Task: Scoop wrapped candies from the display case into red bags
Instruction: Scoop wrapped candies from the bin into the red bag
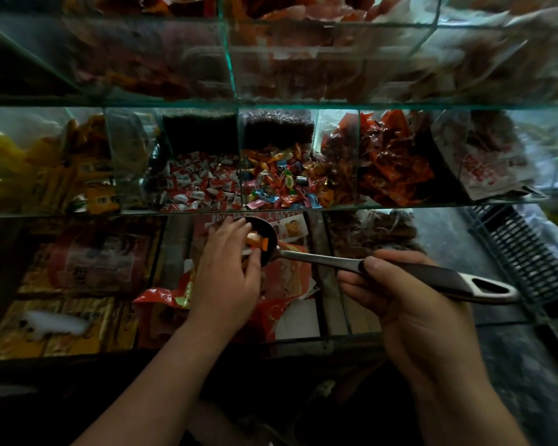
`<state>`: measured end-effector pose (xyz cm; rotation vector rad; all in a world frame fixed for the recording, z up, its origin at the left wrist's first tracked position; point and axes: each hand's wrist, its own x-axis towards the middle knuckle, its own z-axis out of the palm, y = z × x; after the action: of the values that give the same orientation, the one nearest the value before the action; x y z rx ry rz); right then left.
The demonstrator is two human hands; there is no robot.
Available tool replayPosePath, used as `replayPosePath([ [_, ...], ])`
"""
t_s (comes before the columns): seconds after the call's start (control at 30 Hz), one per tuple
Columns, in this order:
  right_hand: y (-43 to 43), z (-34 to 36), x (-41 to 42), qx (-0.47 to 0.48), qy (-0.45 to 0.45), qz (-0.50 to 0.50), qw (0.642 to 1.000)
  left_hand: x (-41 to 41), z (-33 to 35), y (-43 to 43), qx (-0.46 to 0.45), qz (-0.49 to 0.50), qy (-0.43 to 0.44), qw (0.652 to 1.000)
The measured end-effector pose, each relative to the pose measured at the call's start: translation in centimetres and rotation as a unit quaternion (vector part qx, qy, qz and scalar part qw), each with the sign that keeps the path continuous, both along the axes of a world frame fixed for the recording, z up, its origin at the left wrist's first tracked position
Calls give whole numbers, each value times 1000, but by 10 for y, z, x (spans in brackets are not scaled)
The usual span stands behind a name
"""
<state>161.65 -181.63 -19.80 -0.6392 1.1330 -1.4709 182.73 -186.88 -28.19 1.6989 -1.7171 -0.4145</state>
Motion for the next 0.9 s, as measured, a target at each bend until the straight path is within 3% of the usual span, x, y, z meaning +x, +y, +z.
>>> replayPosePath([
  [0.33, -27, 27, -3, -3, -96, -61, 994, -11, 44, -66, -33, -84, 50, 995],
  [0.57, -53, 14, 1, -16, -129, -94, 987, -14, 38, -69, -26, -41, 156, 987],
  [0.63, -65, 1, 7, -61, -56, -85, 993, -13, 29, -62, -22, -26, 158, 987],
  [0.67, -70, -6, 9, -102, 44, -73, 991, -12, 25, -59, -22, -16, 158, 987],
  [0.7, -75, -12, 10, -161, 188, -55, 967, -11, 22, -56, -22, -5, 157, 987],
  [0.77, -82, -26, 9, -282, 461, 18, 841, -7, 17, -51, -18, 7, 152, 988],
  [0.8, -82, -30, 11, -304, 522, 53, 795, -5, 15, -48, -14, 8, 149, 989],
  [0.83, -81, -35, 10, -305, 549, 79, 774, -3, 13, -46, -9, 6, 146, 989],
  [0.9, -80, -39, 8, -313, 544, 82, 774, 0, 11, -41, -4, -1, 135, 991],
])
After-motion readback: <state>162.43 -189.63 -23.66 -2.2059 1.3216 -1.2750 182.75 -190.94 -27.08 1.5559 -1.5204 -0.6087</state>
